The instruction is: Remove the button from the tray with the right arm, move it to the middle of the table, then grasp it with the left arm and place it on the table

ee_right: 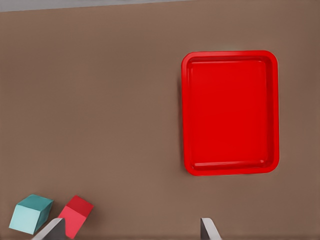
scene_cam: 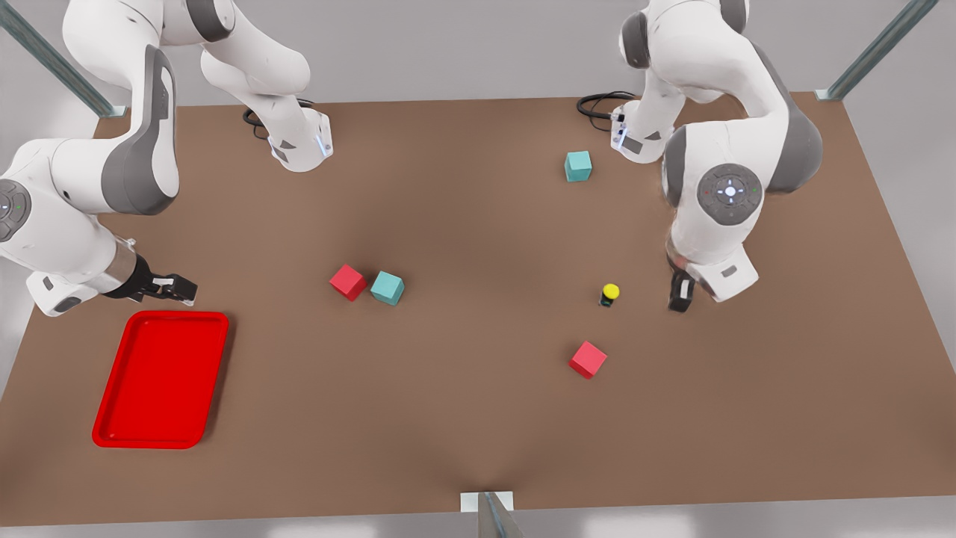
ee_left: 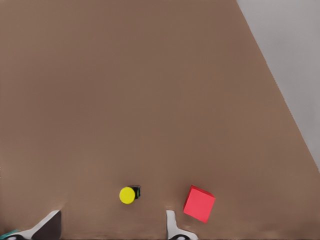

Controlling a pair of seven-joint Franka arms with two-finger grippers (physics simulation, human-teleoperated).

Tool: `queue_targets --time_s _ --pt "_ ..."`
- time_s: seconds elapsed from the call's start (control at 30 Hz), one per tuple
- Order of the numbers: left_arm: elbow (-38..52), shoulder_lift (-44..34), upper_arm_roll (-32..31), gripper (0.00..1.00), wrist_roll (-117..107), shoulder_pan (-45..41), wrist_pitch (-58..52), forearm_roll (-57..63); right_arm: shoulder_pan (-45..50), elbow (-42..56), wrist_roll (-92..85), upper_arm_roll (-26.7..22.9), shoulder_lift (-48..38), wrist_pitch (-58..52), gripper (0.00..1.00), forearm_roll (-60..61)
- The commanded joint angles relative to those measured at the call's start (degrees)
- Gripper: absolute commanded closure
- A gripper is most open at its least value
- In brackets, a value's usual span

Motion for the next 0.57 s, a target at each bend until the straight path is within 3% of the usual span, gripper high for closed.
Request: queue_targets --time_s 0.0,0.03,0.13,0.53 --pt "-0.7 -9.3 -22.3 0.00 73.9 13.0 -6.4 11.9 0.1 0.0 0.4 0.1 0.0 0.0 0.00 0.2" --pt "-7.5 -16.2 -36.4 0.00 74.8 23.5 -2.4 17.6 0.2 0.1 0.5 0.1 0.0 0.0 0.00 -0.1" --pt "-25.0 -27.5 -41.0 0.00 82.6 29.5 6.9 18.3 0.6 0.0 0.3 0.1 -0.2 0.0 0.00 0.0" --pt "-25.1 -25.9 -42.2 0.00 82.2 30.6 6.7 17.9 0.3 0.0 0.3 0.2 0.0 -0.1 0.00 0.1"
